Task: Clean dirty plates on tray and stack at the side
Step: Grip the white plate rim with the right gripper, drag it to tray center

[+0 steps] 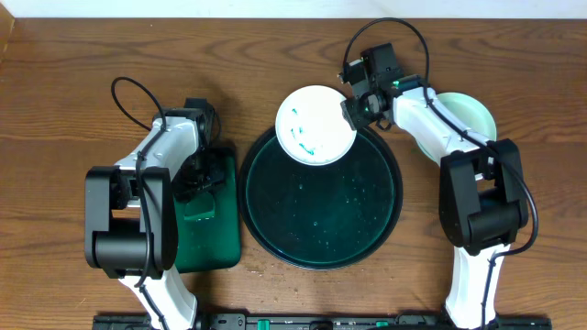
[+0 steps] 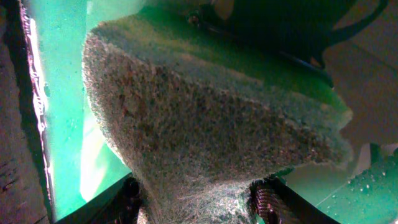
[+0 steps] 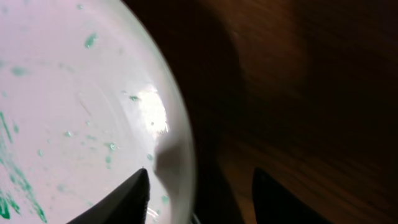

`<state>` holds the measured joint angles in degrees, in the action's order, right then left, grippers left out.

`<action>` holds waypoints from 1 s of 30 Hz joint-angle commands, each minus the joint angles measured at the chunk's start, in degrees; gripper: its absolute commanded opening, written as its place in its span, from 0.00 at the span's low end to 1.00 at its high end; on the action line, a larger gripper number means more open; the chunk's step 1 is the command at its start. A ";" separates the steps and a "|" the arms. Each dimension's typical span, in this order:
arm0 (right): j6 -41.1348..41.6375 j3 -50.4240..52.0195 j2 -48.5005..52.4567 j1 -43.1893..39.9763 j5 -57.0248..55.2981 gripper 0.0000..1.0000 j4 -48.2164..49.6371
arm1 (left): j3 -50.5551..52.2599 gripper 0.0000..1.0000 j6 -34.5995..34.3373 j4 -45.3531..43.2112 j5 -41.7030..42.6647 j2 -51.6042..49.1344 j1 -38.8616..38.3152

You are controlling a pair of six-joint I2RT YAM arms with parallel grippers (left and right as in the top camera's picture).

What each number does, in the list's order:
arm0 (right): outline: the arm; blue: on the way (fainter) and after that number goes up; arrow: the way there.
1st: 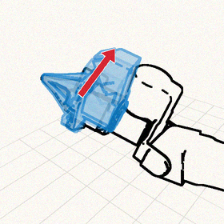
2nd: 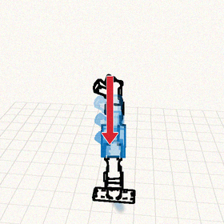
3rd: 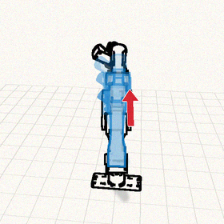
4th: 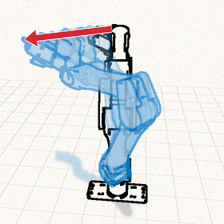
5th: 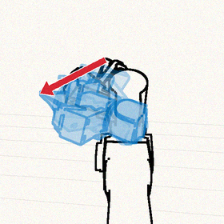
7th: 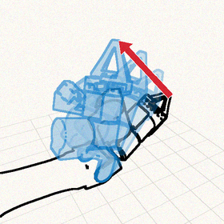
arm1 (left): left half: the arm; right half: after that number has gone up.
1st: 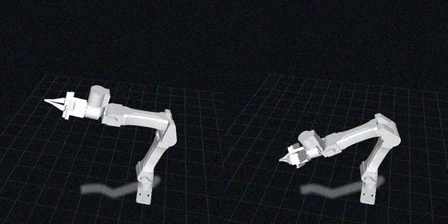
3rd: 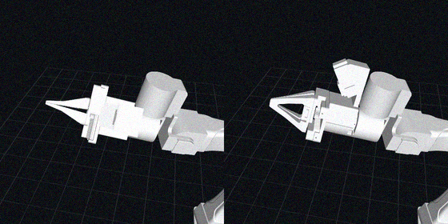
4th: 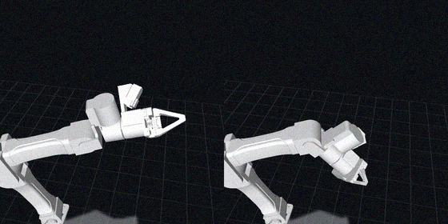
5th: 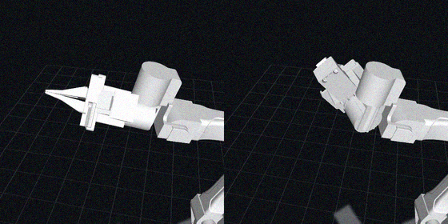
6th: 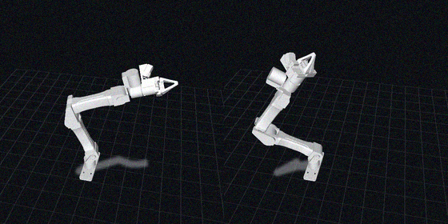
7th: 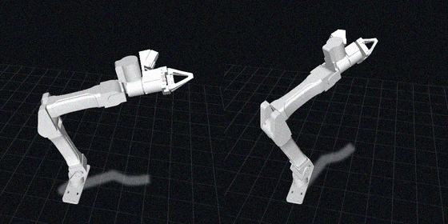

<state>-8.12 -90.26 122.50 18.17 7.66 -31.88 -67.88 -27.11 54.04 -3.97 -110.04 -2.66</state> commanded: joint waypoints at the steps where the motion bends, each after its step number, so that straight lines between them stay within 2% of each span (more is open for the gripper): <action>1: -0.44 -0.33 0.63 1.07 2.14 0.45 0.61 | 0.63 0.62 0.50 -0.39 1.86 -1.18 -0.04; 5: 0.90 -0.33 1.01 1.68 2.60 0.24 0.59 | 0.63 0.62 0.50 -0.39 1.86 -1.18 -0.04; 10: 3.54 -0.02 1.40 1.81 3.78 0.23 0.24 | 0.63 0.62 0.52 -0.35 1.86 -1.18 -0.04; 16: 4.39 0.22 1.40 1.79 3.74 0.01 -0.72 | 0.63 0.62 0.50 -0.37 1.86 -1.18 -0.04; 30: 8.83 0.22 -1.70 2.80 1.29 0.01 -6.23 | 0.63 0.61 0.50 -0.42 1.86 -1.18 -0.04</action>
<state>-0.69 -90.26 122.87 19.68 10.63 -36.88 -67.88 -26.98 54.02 -3.97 -110.04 -2.66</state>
